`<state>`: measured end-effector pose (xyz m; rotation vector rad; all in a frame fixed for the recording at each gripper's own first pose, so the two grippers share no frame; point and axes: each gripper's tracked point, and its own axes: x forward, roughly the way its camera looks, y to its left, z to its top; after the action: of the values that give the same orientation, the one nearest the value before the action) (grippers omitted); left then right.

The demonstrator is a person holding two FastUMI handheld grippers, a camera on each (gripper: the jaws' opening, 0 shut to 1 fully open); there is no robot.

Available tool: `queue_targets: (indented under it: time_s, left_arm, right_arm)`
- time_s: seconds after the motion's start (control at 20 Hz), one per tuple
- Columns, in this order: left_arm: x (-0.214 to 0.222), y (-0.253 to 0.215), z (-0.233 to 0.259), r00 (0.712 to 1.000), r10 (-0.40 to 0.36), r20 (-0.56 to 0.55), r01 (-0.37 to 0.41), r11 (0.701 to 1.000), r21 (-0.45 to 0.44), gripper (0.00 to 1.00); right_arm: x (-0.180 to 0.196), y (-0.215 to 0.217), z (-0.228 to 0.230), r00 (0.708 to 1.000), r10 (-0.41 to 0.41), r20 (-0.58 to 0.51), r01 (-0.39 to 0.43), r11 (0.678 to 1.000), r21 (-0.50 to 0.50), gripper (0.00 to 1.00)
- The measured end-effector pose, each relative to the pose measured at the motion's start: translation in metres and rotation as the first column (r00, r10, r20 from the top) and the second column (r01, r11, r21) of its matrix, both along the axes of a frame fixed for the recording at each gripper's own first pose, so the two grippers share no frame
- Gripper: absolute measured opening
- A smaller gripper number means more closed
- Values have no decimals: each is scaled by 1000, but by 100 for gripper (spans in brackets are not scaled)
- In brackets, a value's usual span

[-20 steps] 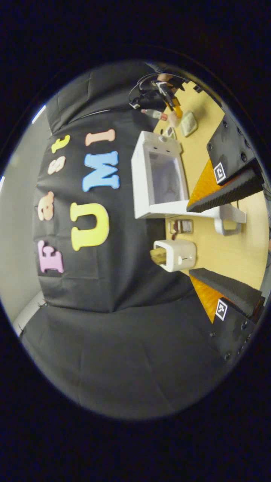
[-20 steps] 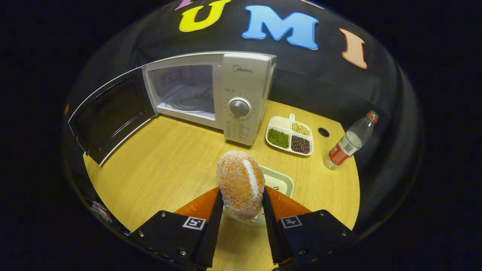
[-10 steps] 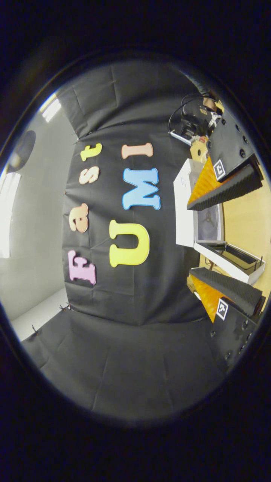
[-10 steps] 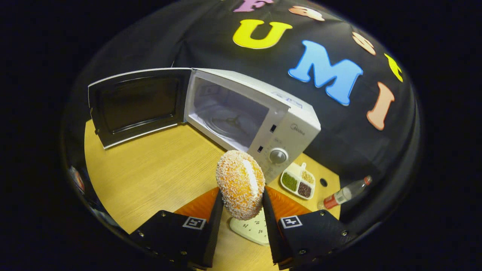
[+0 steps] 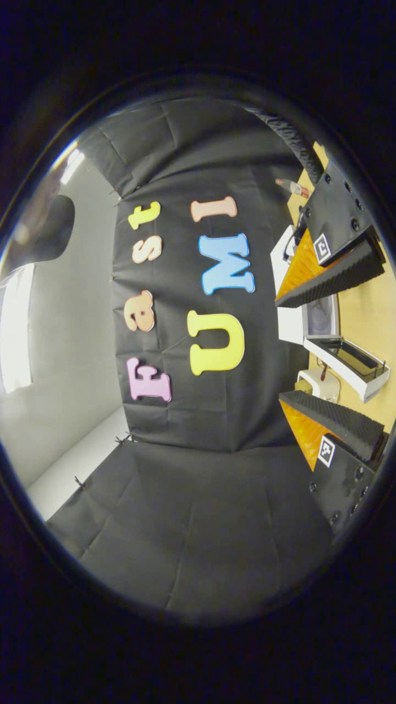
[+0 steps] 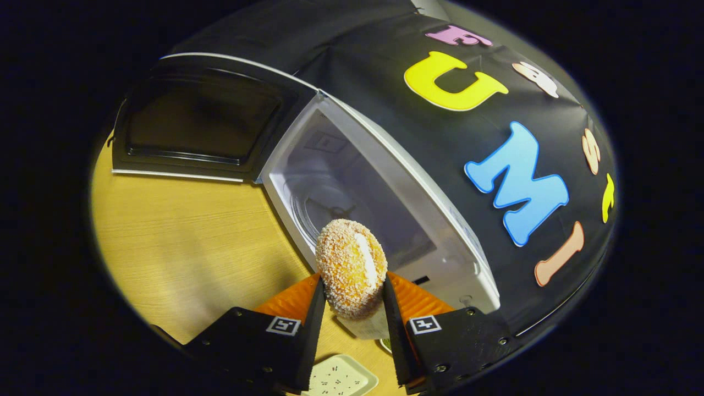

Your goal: Open the microwave oven with the left hand, put the food in, and close the microwave oven.

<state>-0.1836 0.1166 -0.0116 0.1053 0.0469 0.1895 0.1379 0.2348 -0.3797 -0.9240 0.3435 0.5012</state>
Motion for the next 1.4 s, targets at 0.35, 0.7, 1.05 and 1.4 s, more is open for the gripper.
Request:
queue_targets:
  time_s: [0.35,0.7,1.05,1.4]
  left_arm:
    - [-7,2,-5,994,81,-72,-79,996,35,99]
    - [-22,9,-16,970,193,-150,-171,974,147,99]
    - [-21,21,-21,966,218,-137,-209,975,81,94]
    - [9,16,-33,986,132,-103,-130,991,22,100]
  right_arm:
    - [75,43,-40,998,-4,62,12,992,-128,58]
    - [142,76,-65,991,41,131,-7,967,-253,57]
    - [150,83,-58,979,89,182,-28,950,-312,65]
    - [106,47,-36,988,1,154,28,983,-182,86]
